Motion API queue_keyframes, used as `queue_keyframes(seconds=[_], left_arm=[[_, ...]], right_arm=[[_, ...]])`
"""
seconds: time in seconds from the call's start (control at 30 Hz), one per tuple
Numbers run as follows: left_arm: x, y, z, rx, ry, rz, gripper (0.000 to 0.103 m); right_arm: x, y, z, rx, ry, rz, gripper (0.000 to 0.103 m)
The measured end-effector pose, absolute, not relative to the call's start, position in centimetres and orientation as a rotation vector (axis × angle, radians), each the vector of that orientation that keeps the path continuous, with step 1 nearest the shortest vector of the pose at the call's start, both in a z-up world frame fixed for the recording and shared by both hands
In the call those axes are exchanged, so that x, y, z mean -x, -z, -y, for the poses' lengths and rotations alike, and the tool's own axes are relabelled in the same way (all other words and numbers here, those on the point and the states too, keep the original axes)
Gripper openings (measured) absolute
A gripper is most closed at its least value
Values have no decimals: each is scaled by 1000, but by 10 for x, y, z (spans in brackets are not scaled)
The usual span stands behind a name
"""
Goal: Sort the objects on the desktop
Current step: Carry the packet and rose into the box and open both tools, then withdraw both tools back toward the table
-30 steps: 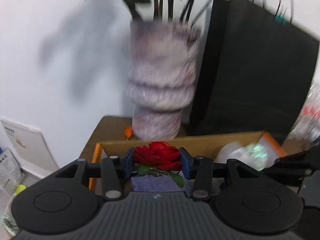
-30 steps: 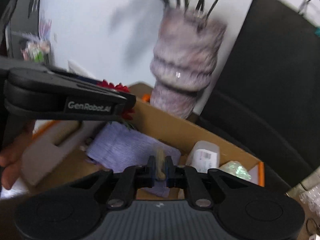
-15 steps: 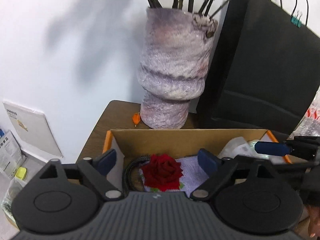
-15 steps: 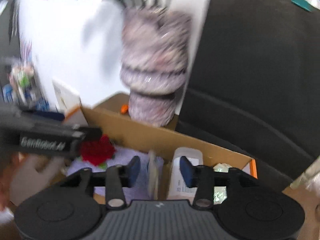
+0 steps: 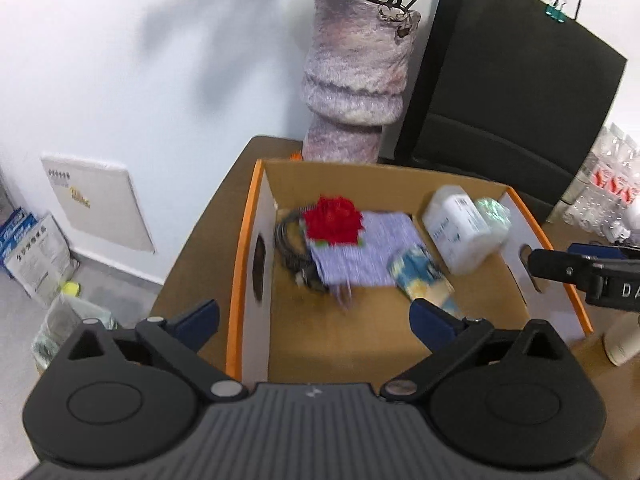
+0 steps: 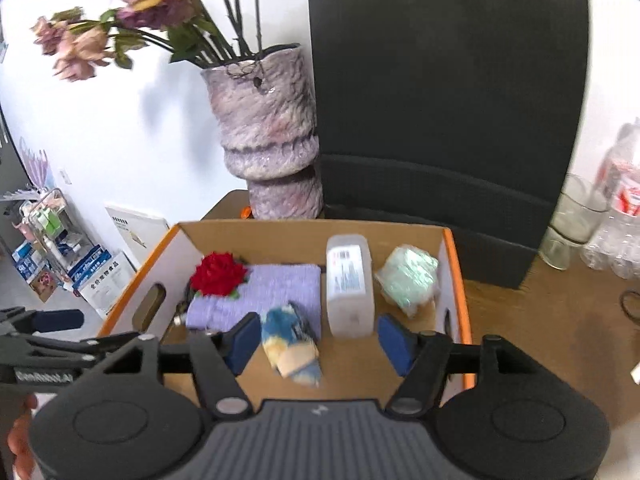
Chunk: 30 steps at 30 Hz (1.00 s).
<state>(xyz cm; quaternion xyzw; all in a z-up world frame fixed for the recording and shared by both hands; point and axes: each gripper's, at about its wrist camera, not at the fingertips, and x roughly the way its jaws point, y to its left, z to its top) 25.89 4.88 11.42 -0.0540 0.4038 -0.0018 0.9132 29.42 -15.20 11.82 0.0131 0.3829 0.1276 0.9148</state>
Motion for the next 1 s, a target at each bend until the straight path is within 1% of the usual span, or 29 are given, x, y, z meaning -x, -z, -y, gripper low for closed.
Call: queue_keyframes(seconds=[0.03,0.13,0.2,0.27,0.33,0.47,0.77,0.9,1.0], left_arm=[[-249,-113,-47,107,5,-820,103],[-215,-111,-44,105,-4,-797,103],[-191,-110,-40,100,-11,-757,103],[-169,-108,-37,94,-21,-728,103],[-149,-104,-35,104,-27,-707,103],[-102,-86,-22,96,-30,-694,103],[-15,-54,9,-4,-3,-628,103],[7,-38,23,-58,42,-631,103],[16,-31,24,-45,49,-658,103]], right_arm=[[-285,-118,154,-10,-257,-774,72],[-254,-115,165,28,-208,-739,72],[-231,-112,173,17,-190,-721,74],[-209,-108,177,16,-186,-696,80],[-183,-102,180,31,-182,-666,83],[-135,-82,185,48,-209,-619,83],[-41,-40,197,-50,-248,-621,83],[-9,-32,197,-43,-239,-614,83],[14,-27,192,10,-244,-602,83]])
